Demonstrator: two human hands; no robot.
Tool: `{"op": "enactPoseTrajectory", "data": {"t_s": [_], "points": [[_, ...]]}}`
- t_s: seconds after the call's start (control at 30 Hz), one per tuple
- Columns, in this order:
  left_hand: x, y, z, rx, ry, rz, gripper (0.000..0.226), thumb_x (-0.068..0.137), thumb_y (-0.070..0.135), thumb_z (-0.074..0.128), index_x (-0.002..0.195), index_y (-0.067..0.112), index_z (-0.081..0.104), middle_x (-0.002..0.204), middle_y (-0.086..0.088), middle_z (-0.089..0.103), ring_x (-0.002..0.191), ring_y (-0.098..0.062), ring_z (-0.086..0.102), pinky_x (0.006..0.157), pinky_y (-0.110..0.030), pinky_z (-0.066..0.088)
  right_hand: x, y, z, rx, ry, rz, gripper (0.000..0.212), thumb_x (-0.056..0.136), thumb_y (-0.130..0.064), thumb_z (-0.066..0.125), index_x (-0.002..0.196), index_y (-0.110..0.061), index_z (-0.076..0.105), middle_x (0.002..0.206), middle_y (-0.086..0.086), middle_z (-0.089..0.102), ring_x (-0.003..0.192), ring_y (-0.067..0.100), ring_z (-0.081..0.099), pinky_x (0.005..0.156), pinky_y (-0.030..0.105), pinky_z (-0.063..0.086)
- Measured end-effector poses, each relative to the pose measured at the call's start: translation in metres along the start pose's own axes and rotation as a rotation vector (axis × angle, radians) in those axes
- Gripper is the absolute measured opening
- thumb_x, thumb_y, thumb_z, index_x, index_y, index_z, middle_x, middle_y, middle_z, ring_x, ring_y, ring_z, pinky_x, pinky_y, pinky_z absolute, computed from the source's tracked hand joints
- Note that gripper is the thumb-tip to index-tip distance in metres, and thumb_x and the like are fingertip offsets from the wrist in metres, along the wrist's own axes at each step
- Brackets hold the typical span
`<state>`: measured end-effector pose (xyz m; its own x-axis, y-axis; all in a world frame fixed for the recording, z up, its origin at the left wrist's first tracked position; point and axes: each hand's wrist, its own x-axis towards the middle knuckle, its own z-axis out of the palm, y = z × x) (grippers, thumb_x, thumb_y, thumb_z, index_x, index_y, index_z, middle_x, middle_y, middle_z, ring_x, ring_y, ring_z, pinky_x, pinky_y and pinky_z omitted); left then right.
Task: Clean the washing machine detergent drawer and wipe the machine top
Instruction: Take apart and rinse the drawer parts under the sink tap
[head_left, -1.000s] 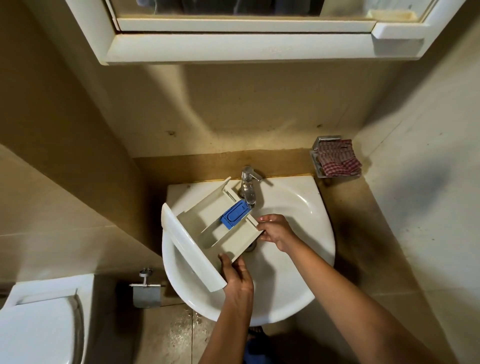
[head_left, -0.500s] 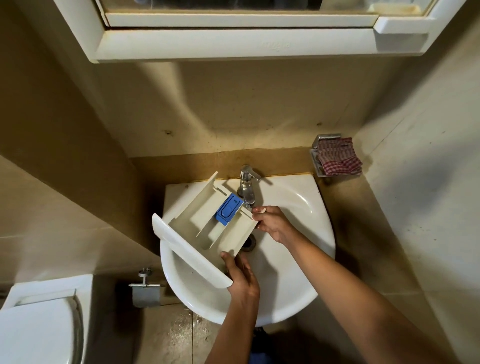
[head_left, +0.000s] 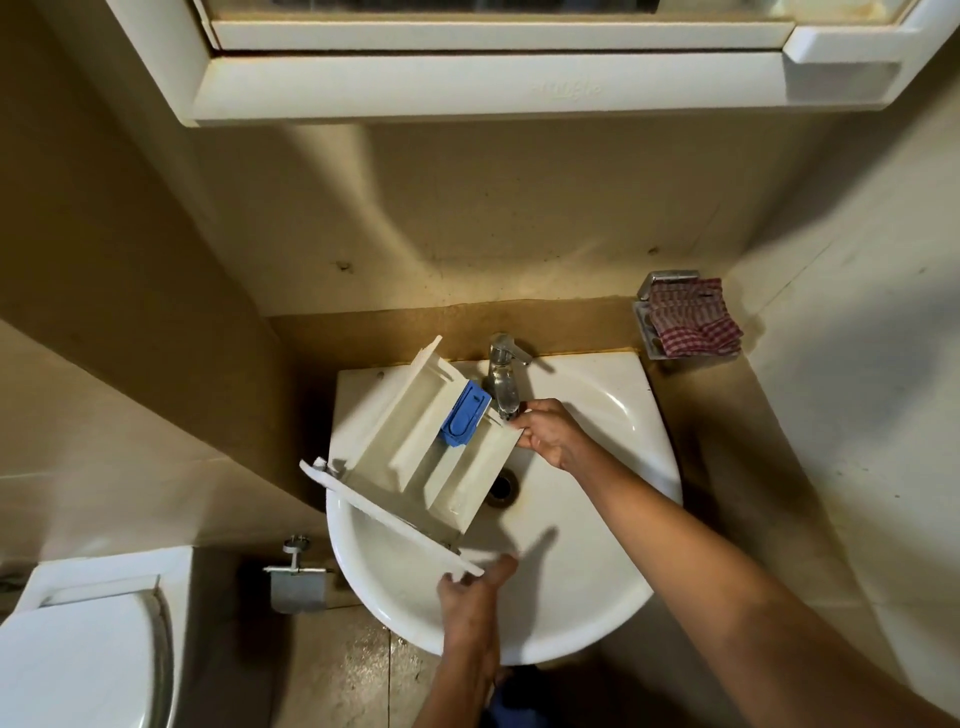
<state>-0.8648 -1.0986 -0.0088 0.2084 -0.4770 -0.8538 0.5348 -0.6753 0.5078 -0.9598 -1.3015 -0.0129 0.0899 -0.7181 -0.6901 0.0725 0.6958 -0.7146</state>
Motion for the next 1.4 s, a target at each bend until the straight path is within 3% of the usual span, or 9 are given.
{"op": "enactPoseTrajectory", "data": {"t_s": [0.1, 0.23, 0.43, 0.7, 0.87, 1.0, 1.17, 1.33, 1.4], "points": [[0.012, 0.015, -0.028, -0.026, 0.080, 0.206, 0.114, 0.072, 0.013, 0.083, 0.153, 0.018, 0.003, 0.155, -0.013, 0.027, 0.139, -0.029, 0.032, 0.111, -0.042, 0.030, 0.001, -0.004, -0.003, -0.021, -0.032, 0.011, 0.031, 0.084, 0.019, 0.052, 0.113, 0.008, 0.055, 0.096, 0.017, 0.065, 0.075, 0.023, 0.067, 0.060, 0.033, 0.060], [0.034, 0.032, -0.042, -0.064, -0.107, 0.365, 0.120, 0.050, 0.034, 0.092, 0.148, 0.024, 0.022, 0.145, -0.015, 0.045, 0.126, -0.027, 0.051, 0.097, -0.035, 0.047, 0.001, -0.007, -0.004, -0.092, -0.074, 0.015, 0.023, 0.087, 0.018, 0.048, 0.092, 0.001, 0.062, 0.088, 0.013, 0.066, 0.075, 0.022, 0.065, 0.073, 0.038, 0.057], [0.054, 0.043, -0.052, -0.169, -0.242, 0.333, 0.154, 0.032, 0.055, 0.094, 0.152, 0.032, 0.001, 0.155, -0.013, 0.029, 0.135, -0.034, 0.041, 0.113, -0.053, 0.030, -0.002, -0.018, -0.008, -0.126, -0.091, 0.014, 0.023, 0.086, 0.018, 0.049, 0.086, 0.000, 0.064, 0.078, 0.009, 0.070, 0.068, 0.018, 0.069, 0.076, 0.039, 0.056], [0.052, 0.053, -0.048, -0.100, -0.121, 0.391, 0.112, 0.047, 0.044, 0.075, 0.142, 0.010, 0.027, 0.114, -0.007, 0.060, 0.104, -0.026, 0.060, 0.090, -0.042, 0.049, -0.011, -0.009, 0.000, -0.104, -0.053, -0.065, 0.013, 0.091, 0.006, 0.053, 0.095, -0.002, 0.062, 0.078, 0.005, 0.072, 0.074, 0.020, 0.071, 0.071, 0.031, 0.057], [0.050, 0.047, -0.035, -0.180, -0.060, 0.359, 0.110, 0.047, 0.043, 0.069, 0.142, 0.006, 0.027, 0.100, -0.004, 0.059, 0.087, -0.017, 0.060, 0.075, -0.037, 0.051, -0.039, 0.056, 0.019, -1.022, 0.394, -0.601, 0.062, 0.093, -0.009, 0.052, 0.145, 0.008, 0.023, 0.151, 0.025, 0.026, 0.145, 0.033, 0.014, 0.114, 0.021, 0.018], [0.051, 0.046, -0.030, -0.230, -0.055, 0.357, 0.106, 0.047, 0.041, 0.069, 0.139, 0.007, 0.031, 0.103, -0.009, 0.060, 0.088, -0.021, 0.061, 0.078, -0.040, 0.051, -0.062, 0.093, 0.035, -1.523, 0.195, -0.552, 0.071, 0.098, -0.037, 0.036, 0.149, 0.004, 0.008, 0.154, 0.028, -0.015, 0.138, 0.036, -0.026, 0.120, 0.045, -0.002], [0.051, 0.048, -0.033, -0.199, -0.048, 0.384, 0.107, 0.045, 0.038, 0.069, 0.140, 0.008, 0.032, 0.098, -0.003, 0.061, 0.084, -0.015, 0.061, 0.071, -0.035, 0.051, -0.041, 0.088, 0.020, -1.887, -0.144, -0.915, 0.059, 0.091, -0.039, 0.027, 0.119, -0.004, 0.066, 0.133, 0.014, 0.057, 0.143, 0.027, 0.019, 0.120, 0.044, 0.012], [0.046, 0.048, -0.029, -0.227, -0.040, 0.365, 0.108, 0.044, 0.034, 0.069, 0.141, 0.006, 0.031, 0.101, -0.006, 0.060, 0.087, -0.018, 0.060, 0.083, -0.045, 0.051, -0.034, 0.056, 0.021, -1.685, 0.042, -0.648, 0.081, 0.082, -0.049, 0.002, 0.151, -0.011, 0.023, 0.159, 0.005, 0.014, 0.148, 0.028, 0.004, 0.117, 0.046, -0.007], [0.046, 0.049, -0.028, -0.260, -0.027, 0.355, 0.106, 0.044, 0.033, 0.069, 0.139, 0.003, 0.033, 0.098, -0.010, 0.059, 0.082, -0.019, 0.059, 0.079, -0.043, 0.051, -0.040, 0.068, 0.033, -1.670, -0.085, -0.709, 0.076, 0.085, -0.045, 0.007, 0.149, -0.011, 0.030, 0.158, 0.006, 0.020, 0.146, 0.033, -0.004, 0.116, 0.049, -0.014]]}}
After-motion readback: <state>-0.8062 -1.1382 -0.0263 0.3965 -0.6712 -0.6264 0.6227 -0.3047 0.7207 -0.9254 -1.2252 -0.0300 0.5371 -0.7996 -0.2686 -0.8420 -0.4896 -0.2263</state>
